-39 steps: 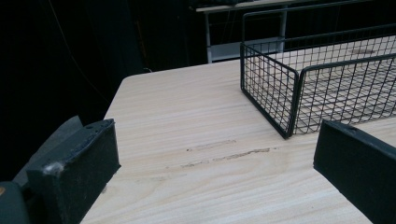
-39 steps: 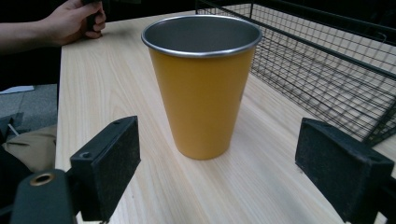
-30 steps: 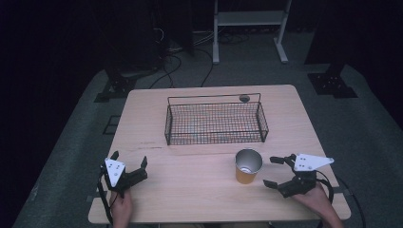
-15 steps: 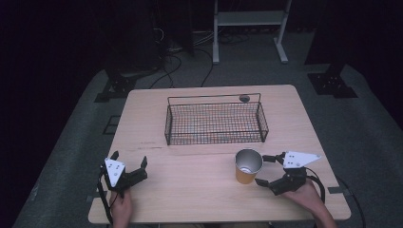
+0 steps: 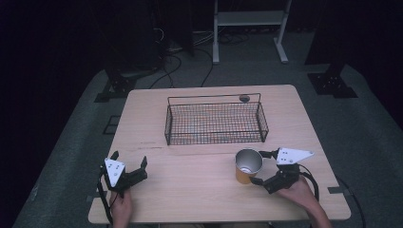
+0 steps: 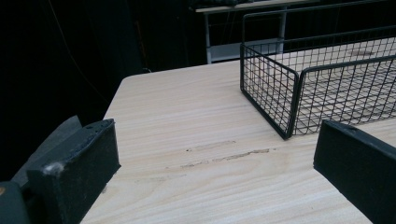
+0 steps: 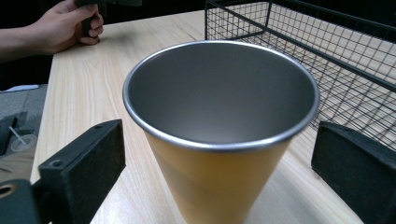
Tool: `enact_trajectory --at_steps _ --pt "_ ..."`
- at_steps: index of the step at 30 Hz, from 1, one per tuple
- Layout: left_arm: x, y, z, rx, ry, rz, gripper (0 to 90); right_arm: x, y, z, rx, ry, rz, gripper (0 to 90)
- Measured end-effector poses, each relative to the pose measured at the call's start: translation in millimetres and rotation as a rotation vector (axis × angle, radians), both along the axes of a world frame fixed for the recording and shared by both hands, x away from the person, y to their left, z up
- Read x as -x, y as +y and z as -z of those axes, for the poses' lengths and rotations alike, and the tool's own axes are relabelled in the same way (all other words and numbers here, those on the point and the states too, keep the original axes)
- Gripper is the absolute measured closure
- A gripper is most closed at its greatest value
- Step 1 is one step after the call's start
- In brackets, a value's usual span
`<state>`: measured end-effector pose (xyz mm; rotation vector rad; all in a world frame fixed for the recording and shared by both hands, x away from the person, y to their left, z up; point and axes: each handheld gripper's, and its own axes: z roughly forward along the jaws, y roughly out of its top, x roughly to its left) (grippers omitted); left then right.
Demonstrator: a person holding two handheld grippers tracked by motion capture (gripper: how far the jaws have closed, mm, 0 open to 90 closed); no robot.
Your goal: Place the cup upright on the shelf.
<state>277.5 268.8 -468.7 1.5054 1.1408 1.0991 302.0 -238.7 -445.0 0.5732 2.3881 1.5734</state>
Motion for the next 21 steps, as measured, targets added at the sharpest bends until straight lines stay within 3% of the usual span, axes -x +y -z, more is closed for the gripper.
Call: enact_trajectory --at_steps 18,21 --pt "0.1 0.8 -0.1 0.003 0.001 0.001 0.0 -12.4 23.0 -3.5 0.014 0.015 -0.03 2.4" --pt "0.0 0.9 -0.1 0.007 0.001 0.0 0.0 -13.4 23.1 -3.0 0.011 0.017 -0.031 5.9"
